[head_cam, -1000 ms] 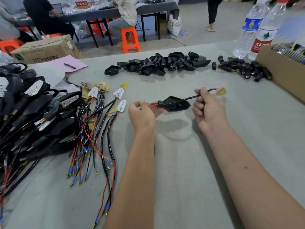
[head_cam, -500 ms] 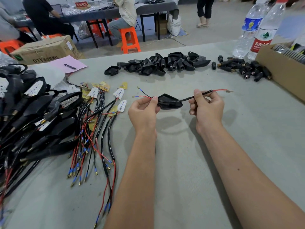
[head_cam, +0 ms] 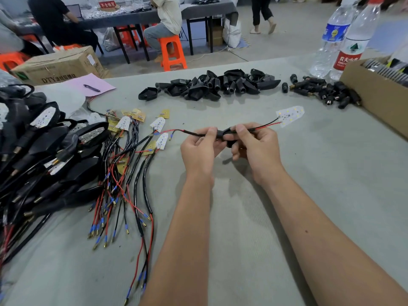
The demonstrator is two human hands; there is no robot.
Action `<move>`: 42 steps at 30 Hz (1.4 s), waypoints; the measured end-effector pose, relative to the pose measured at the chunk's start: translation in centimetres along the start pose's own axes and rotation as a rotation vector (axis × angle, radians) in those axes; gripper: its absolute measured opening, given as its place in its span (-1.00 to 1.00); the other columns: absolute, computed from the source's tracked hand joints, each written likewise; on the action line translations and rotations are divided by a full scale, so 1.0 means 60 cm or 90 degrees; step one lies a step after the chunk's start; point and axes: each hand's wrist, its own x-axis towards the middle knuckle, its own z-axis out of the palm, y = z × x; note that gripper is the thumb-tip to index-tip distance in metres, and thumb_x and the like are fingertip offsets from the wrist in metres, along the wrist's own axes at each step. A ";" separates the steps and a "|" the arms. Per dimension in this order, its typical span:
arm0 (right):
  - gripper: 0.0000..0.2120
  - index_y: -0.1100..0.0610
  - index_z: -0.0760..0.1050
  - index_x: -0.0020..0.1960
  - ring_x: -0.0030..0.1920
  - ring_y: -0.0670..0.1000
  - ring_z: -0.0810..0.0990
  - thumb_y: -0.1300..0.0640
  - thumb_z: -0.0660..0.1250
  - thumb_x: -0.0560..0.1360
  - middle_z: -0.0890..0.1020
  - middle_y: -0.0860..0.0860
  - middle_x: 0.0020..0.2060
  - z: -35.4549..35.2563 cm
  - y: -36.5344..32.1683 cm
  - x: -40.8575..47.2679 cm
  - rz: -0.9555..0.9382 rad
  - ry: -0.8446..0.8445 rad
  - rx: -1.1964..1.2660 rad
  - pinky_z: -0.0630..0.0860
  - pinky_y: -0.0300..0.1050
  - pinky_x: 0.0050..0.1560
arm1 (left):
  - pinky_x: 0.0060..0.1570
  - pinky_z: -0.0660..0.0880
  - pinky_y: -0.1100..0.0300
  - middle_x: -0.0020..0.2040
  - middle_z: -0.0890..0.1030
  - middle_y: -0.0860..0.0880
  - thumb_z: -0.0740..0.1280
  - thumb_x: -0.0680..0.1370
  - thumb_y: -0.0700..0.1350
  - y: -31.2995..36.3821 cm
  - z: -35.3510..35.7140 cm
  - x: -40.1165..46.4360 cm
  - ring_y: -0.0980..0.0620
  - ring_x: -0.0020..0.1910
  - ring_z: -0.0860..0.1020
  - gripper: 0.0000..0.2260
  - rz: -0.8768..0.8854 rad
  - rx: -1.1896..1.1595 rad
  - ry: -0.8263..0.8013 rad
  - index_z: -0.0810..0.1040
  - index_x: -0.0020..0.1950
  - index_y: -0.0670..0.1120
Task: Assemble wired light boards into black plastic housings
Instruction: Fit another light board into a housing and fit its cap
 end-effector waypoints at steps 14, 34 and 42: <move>-0.90 0.16 0.59 0.04 -0.39 -0.02 0.53 0.13 0.39 0.63 0.65 0.06 -0.20 -0.018 -0.015 0.017 0.046 0.136 0.092 0.46 -0.20 -0.43 | -0.24 0.64 0.20 -0.19 0.67 -0.21 0.35 0.64 -0.28 0.014 -0.032 0.024 -0.04 -0.32 0.69 -0.92 0.048 -0.044 0.174 0.58 -0.06 -0.23; -0.88 0.07 0.68 -0.06 -0.34 0.02 0.71 0.27 0.49 0.50 0.67 0.08 -0.34 -0.031 -0.011 0.011 -0.068 0.167 -0.124 0.68 -0.10 -0.14 | -0.11 0.64 0.24 -0.32 0.69 -0.06 0.42 0.54 -0.40 -0.012 0.002 0.003 0.03 -0.26 0.71 -0.91 0.001 0.000 0.027 0.59 -0.14 -0.27; -0.96 0.03 0.73 -0.18 -0.24 0.12 0.74 0.16 0.54 0.43 0.74 0.05 -0.31 -0.031 -0.007 0.013 0.006 0.162 -0.210 0.66 0.05 -0.15 | -0.03 0.68 0.10 -0.22 0.67 -0.16 0.42 0.51 -0.44 -0.018 0.003 0.003 -0.09 -0.22 0.74 -0.82 0.005 0.018 0.075 0.51 -0.15 -0.21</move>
